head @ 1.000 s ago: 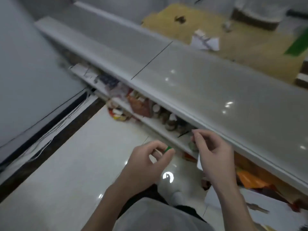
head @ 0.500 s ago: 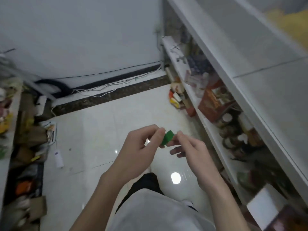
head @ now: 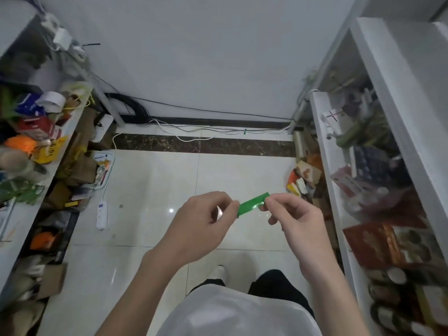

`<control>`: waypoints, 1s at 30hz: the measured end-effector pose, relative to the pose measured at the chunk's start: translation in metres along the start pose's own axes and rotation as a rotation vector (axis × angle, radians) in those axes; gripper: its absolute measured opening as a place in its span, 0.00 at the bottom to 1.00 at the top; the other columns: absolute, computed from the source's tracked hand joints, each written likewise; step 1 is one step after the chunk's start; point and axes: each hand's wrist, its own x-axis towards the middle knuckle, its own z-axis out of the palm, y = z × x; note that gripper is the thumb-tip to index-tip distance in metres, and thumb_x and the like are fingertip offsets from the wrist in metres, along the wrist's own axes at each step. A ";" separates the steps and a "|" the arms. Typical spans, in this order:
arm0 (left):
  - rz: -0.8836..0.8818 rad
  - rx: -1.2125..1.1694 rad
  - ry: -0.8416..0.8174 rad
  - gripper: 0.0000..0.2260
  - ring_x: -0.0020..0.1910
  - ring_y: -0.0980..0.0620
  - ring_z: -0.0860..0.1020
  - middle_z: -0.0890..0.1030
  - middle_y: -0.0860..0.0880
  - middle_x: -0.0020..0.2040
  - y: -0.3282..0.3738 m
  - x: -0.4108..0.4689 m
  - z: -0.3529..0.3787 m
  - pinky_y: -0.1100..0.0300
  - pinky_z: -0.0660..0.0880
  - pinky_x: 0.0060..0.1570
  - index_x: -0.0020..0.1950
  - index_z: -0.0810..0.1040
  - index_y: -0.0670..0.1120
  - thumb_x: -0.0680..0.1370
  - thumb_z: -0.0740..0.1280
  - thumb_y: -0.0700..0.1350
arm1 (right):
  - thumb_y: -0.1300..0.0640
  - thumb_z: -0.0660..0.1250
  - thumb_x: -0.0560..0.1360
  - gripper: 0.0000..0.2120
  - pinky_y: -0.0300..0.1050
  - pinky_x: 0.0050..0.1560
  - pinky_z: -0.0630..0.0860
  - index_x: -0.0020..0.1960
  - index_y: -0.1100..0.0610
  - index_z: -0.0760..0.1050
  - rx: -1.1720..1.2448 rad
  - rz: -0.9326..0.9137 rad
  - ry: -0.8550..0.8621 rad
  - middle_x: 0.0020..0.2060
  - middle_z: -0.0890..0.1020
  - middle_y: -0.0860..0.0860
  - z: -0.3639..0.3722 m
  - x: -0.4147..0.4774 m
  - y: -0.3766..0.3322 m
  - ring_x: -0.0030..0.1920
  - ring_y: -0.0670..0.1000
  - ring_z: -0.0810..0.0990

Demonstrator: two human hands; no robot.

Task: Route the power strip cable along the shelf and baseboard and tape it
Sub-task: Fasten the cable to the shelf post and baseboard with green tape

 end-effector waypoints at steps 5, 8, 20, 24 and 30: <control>-0.134 0.001 -0.020 0.15 0.36 0.46 0.76 0.78 0.52 0.36 -0.014 0.064 -0.023 0.45 0.76 0.39 0.42 0.78 0.52 0.76 0.60 0.60 | 0.56 0.74 0.75 0.03 0.39 0.40 0.76 0.42 0.52 0.85 -0.054 -0.008 -0.037 0.38 0.85 0.50 0.024 0.076 -0.021 0.36 0.48 0.77; -0.174 -0.024 -0.007 0.08 0.36 0.43 0.76 0.78 0.53 0.35 -0.023 0.112 -0.030 0.45 0.75 0.37 0.42 0.79 0.52 0.80 0.65 0.52 | 0.55 0.75 0.74 0.03 0.39 0.42 0.77 0.42 0.52 0.85 -0.032 -0.001 -0.033 0.39 0.86 0.50 0.034 0.131 -0.030 0.37 0.48 0.78; -0.388 -0.211 0.191 0.08 0.42 0.42 0.77 0.81 0.43 0.39 -0.037 0.329 -0.092 0.56 0.73 0.39 0.41 0.82 0.52 0.79 0.69 0.48 | 0.55 0.77 0.72 0.02 0.29 0.32 0.69 0.42 0.50 0.87 -0.173 -0.093 -0.274 0.33 0.83 0.38 0.091 0.393 -0.113 0.30 0.40 0.72; -0.418 -0.222 0.268 0.08 0.39 0.42 0.77 0.80 0.43 0.37 -0.077 0.387 -0.120 0.60 0.72 0.36 0.41 0.82 0.50 0.80 0.69 0.46 | 0.56 0.76 0.73 0.03 0.29 0.35 0.71 0.41 0.49 0.86 -0.248 -0.089 -0.368 0.38 0.86 0.41 0.136 0.466 -0.119 0.33 0.41 0.74; -0.547 -0.269 0.171 0.14 0.32 0.60 0.75 0.81 0.57 0.34 -0.177 0.488 -0.148 0.65 0.74 0.37 0.37 0.81 0.55 0.82 0.66 0.49 | 0.55 0.75 0.75 0.04 0.31 0.34 0.70 0.42 0.46 0.85 -0.375 -0.085 -0.347 0.36 0.82 0.35 0.217 0.576 -0.072 0.33 0.40 0.76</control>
